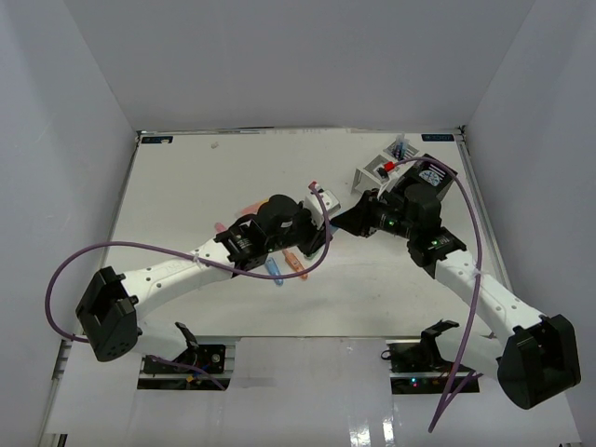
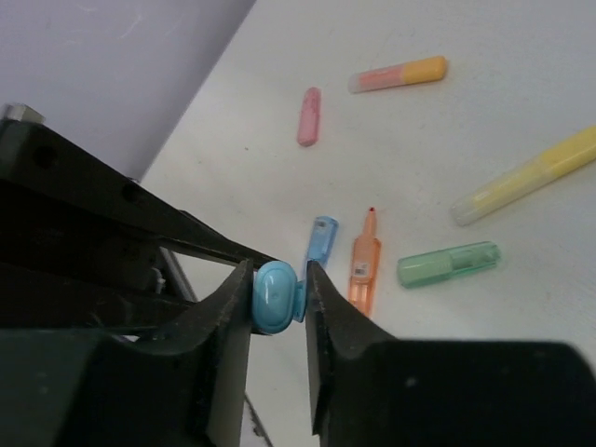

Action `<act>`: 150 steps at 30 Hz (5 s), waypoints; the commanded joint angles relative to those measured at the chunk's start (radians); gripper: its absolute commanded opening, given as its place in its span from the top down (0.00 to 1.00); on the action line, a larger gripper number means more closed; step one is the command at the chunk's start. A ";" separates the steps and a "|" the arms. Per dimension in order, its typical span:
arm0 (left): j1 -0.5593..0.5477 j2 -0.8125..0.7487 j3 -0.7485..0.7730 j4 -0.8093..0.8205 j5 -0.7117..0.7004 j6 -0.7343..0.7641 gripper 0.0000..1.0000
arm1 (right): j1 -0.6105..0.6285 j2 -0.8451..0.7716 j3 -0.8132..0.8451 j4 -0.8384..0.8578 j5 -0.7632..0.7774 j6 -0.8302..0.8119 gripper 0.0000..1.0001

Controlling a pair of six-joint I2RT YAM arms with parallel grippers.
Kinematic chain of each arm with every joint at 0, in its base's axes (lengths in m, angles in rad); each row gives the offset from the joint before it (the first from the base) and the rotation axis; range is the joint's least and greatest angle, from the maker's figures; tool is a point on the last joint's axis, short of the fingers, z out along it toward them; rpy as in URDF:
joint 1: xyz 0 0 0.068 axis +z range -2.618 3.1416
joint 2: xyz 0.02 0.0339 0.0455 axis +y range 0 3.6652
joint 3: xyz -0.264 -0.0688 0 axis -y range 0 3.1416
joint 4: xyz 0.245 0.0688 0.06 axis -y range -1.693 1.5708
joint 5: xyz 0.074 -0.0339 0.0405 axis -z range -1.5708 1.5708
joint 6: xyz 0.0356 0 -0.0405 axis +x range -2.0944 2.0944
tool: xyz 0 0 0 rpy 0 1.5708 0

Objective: Sort the stationery into containers
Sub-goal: Place the stationery in the storage box, then pick up the stationery from the center of the board.

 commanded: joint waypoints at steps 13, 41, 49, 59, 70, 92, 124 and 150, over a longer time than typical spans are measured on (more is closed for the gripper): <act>0.055 0.032 0.080 -0.128 -0.285 -0.128 0.08 | -0.074 0.006 0.342 -0.360 0.682 -0.304 0.92; 0.328 0.118 0.145 -0.228 -0.038 -0.240 0.04 | -0.395 0.620 0.689 -0.325 0.905 -0.344 0.77; 0.328 0.203 0.154 -0.225 0.041 -0.273 0.02 | -0.397 0.583 0.683 -0.358 0.879 -0.341 0.41; 0.328 0.244 0.151 -0.210 0.081 -0.290 0.02 | -0.397 0.571 0.657 -0.362 0.868 -0.361 0.48; 0.328 0.220 0.152 -0.208 0.071 -0.281 0.02 | -0.386 0.474 0.648 -0.345 0.864 -0.369 0.92; 0.326 0.206 0.148 -0.208 0.073 -0.278 0.02 | -0.251 0.284 0.427 -0.453 0.841 -0.334 0.92; 0.257 0.633 0.480 -0.229 0.013 -0.341 0.03 | -0.254 -0.313 -0.007 -0.313 0.615 -0.294 0.10; 0.200 0.692 0.521 -0.251 -0.183 -0.202 1.00 | -0.254 -0.399 -0.120 -0.261 0.312 -0.278 0.10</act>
